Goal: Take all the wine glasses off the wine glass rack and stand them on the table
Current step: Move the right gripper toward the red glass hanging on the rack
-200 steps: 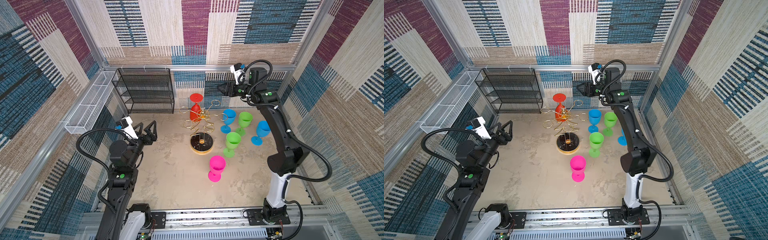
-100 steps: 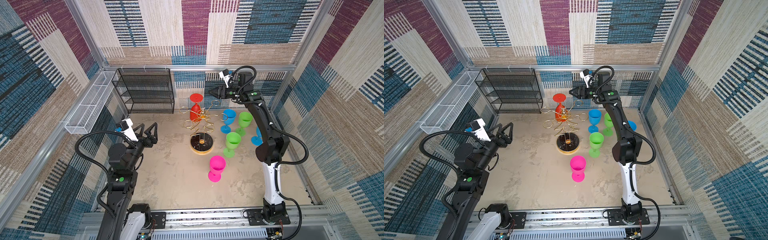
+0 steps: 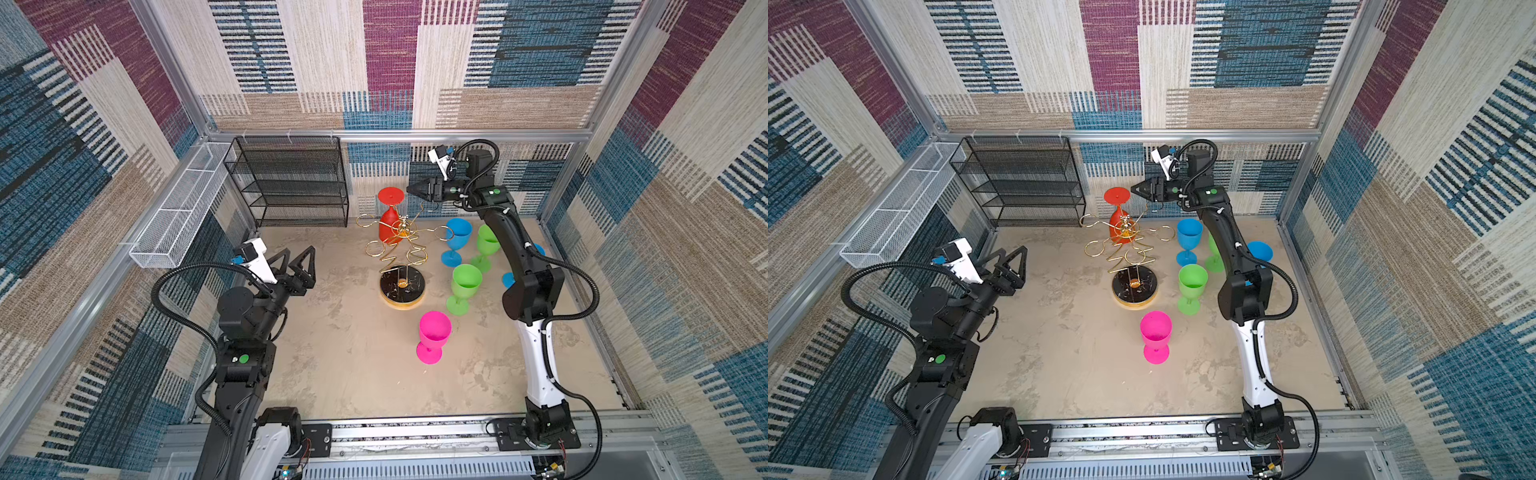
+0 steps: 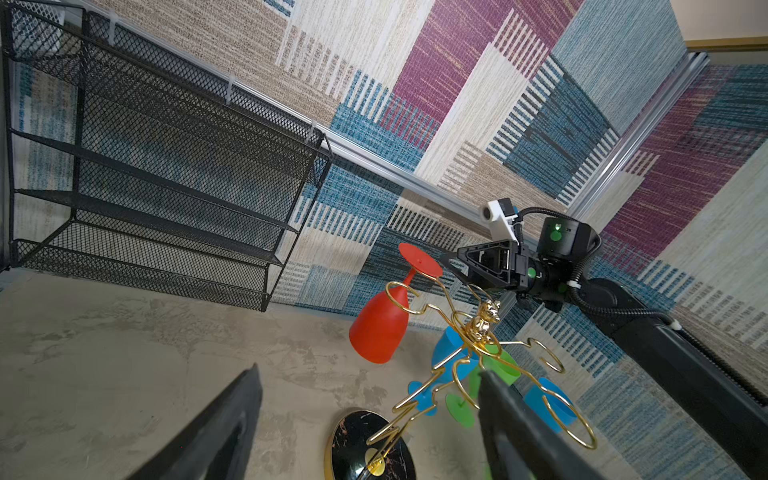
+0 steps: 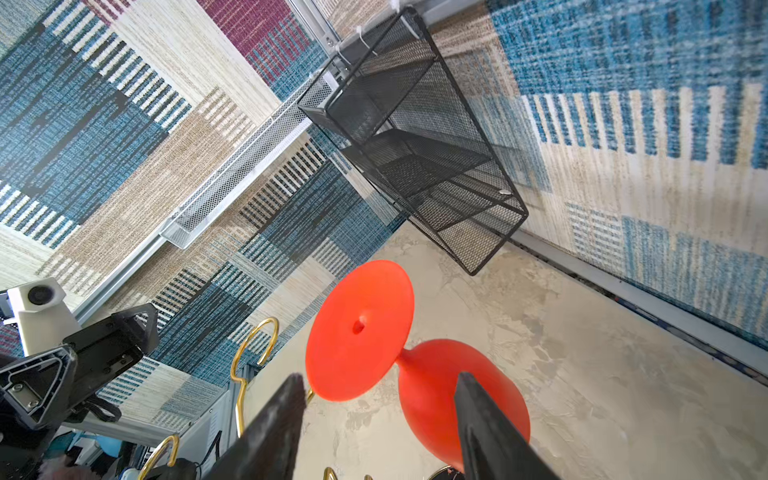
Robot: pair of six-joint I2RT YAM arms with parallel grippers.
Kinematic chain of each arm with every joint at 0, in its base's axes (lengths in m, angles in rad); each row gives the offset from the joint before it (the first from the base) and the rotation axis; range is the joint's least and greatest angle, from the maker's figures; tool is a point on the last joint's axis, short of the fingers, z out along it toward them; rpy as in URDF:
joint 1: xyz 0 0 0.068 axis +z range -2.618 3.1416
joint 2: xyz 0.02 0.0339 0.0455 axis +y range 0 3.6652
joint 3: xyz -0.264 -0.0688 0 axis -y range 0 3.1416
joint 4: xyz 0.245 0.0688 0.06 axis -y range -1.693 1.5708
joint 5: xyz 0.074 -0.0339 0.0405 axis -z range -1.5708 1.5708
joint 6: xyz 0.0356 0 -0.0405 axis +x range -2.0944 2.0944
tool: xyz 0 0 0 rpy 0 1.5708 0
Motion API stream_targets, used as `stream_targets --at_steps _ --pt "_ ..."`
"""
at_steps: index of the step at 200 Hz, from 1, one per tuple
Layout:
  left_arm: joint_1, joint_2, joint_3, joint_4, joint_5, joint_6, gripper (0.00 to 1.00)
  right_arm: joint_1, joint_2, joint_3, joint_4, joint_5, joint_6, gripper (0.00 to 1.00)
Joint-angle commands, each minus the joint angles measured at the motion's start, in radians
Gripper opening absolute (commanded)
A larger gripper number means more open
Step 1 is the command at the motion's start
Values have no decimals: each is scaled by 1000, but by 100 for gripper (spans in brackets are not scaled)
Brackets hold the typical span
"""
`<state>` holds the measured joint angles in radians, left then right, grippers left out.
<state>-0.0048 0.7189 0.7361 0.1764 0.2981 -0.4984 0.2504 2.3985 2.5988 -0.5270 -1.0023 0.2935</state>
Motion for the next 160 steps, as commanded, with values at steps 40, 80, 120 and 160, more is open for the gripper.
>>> stream_targets --at_steps 40,80,120,160 --pt "-1 1 -2 41 19 -49 83 32 16 9 9 -15 17 60" --pt "0 46 50 -7 -7 -45 83 32 -30 -21 -10 8 -8 60" --pt "0 253 313 -214 101 -38 83 31 -89 -19 -33 84 -37 61" --pt "1 502 577 -335 354 -49 80 28 -183 -46 -83 220 -81 64"
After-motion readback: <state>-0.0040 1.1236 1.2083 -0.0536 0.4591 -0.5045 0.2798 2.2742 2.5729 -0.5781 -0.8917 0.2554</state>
